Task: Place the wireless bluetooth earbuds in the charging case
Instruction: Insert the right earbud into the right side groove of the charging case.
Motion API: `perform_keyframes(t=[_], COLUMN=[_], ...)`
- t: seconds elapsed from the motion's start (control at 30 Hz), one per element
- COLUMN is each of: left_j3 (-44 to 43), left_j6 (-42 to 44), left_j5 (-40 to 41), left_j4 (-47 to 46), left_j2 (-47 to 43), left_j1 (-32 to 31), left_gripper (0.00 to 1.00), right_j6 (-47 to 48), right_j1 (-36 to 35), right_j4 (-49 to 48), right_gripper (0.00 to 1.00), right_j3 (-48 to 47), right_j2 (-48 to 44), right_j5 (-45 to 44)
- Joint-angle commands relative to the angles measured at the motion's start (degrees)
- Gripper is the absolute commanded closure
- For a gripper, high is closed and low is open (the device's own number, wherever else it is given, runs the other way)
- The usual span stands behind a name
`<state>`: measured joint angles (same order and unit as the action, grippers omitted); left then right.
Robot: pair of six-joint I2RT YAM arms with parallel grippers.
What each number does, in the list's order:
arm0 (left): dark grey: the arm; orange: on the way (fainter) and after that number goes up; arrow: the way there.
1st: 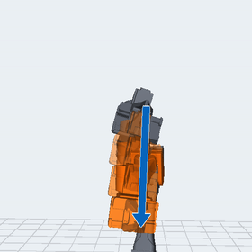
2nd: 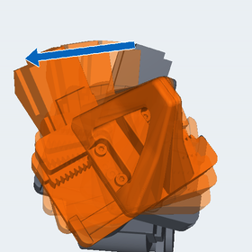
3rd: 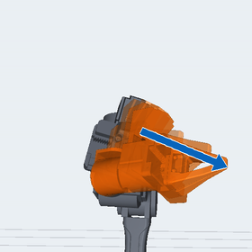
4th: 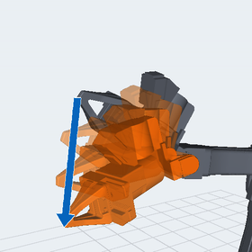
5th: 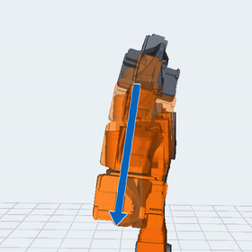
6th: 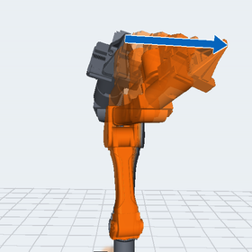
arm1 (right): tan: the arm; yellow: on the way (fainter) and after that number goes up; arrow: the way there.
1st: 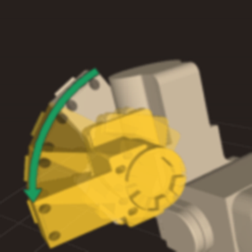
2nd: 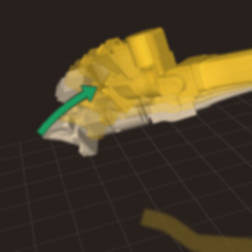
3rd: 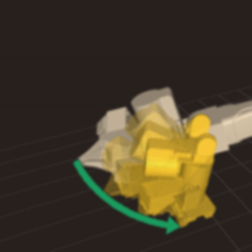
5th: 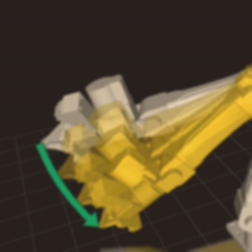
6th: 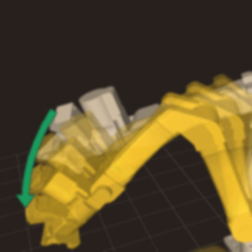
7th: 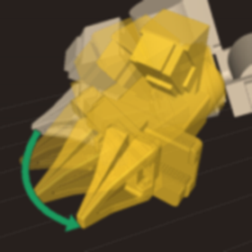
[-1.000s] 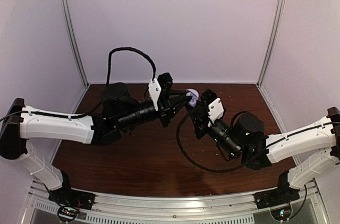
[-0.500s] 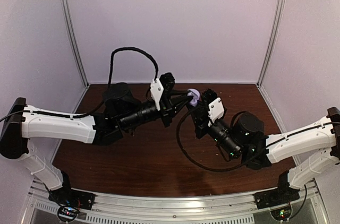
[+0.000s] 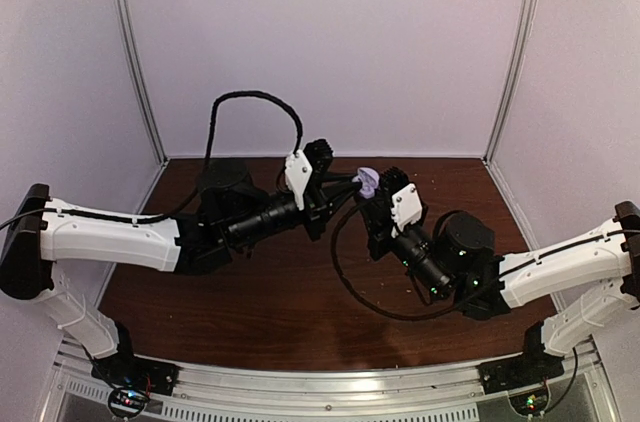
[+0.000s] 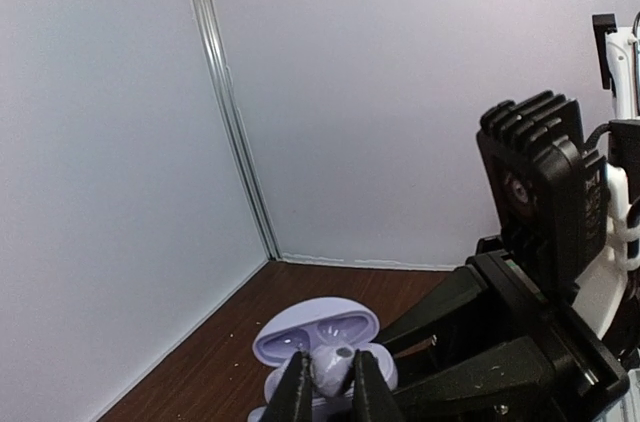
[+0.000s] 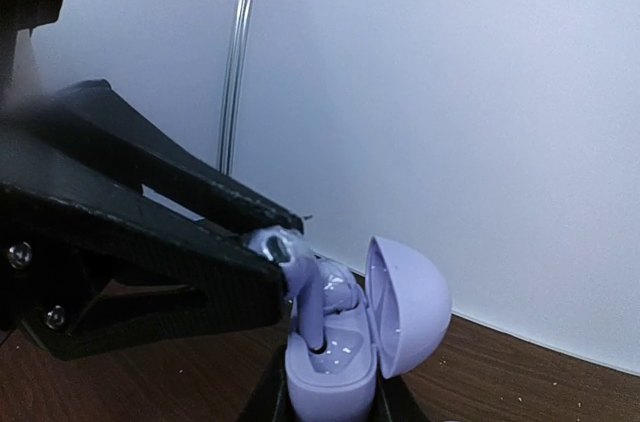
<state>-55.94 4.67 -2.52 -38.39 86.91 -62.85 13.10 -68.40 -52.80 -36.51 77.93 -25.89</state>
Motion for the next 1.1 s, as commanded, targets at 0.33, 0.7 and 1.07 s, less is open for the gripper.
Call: perform_keyframes(t=[0.33,0.7,1.07], left_j3=[-2.72,-6.34,-6.50], left_j6=[2.28,-0.27,-0.76], left_j5=[4.62,7.17,5.19], left_j4=[8.95,14.62,15.44], left_j2=[0.88,2.80,2.69], left_j1=[0.27,0.27,0.29], left_gripper=[0.94,0.93,0.75], right_j6=[1.73,4.04,2.37], right_j1=[-0.24,-0.29,-0.24], right_j4=[-1.71,-2.96,-4.15], right_gripper=[1.00,1.00,1.00], right_j3=[-3.48,-2.62,-1.66], right_j2=[1.01,0.82,0.10], right_j5=[0.05,1.75,1.08])
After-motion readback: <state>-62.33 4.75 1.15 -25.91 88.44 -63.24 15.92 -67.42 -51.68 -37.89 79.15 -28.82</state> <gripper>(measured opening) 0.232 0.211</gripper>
